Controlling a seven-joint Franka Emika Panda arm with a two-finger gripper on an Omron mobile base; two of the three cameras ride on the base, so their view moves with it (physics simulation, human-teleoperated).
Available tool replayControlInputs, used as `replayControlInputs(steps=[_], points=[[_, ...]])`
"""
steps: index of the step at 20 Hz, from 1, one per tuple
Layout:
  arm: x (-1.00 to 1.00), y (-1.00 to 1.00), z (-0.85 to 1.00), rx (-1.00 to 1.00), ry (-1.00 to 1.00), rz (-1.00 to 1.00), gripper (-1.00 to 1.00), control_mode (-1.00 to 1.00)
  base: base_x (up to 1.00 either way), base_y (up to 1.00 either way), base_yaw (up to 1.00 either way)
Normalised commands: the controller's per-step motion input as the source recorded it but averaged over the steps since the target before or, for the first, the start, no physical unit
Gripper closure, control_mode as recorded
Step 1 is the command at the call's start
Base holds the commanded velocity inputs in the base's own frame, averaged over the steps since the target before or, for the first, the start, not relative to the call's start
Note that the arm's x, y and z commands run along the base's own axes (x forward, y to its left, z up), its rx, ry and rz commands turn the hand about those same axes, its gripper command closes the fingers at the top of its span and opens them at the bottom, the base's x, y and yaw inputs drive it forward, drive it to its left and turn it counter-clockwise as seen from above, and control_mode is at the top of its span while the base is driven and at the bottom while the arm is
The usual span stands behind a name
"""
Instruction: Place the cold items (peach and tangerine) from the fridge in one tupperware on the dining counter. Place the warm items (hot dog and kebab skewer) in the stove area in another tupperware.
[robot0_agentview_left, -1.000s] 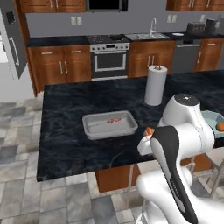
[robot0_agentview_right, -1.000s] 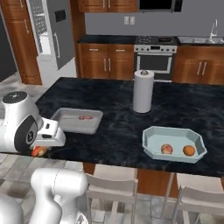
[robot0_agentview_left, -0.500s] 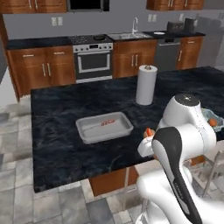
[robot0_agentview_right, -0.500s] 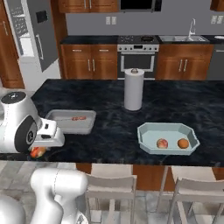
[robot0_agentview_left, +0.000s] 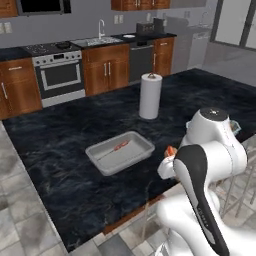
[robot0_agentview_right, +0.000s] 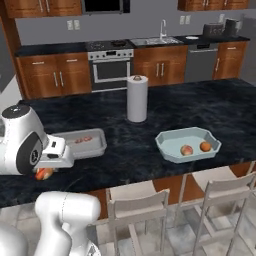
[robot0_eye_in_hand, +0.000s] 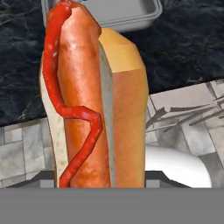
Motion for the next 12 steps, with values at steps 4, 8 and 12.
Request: replayControlInputs(steps=[4, 8, 12], points=[[0.0, 0.0, 0.0, 0.0, 0.0, 0.0, 1.0, 1.0, 0.35, 0.71, -0.13], [0.0, 0.0, 0.0, 0.0, 0.0, 0.0, 1.0, 1.0, 0.83, 0.07, 0.01], [0.0, 0.0, 0.0, 0.0, 0.0, 0.0, 1.0, 1.0, 0.91, -0.21, 0.07]])
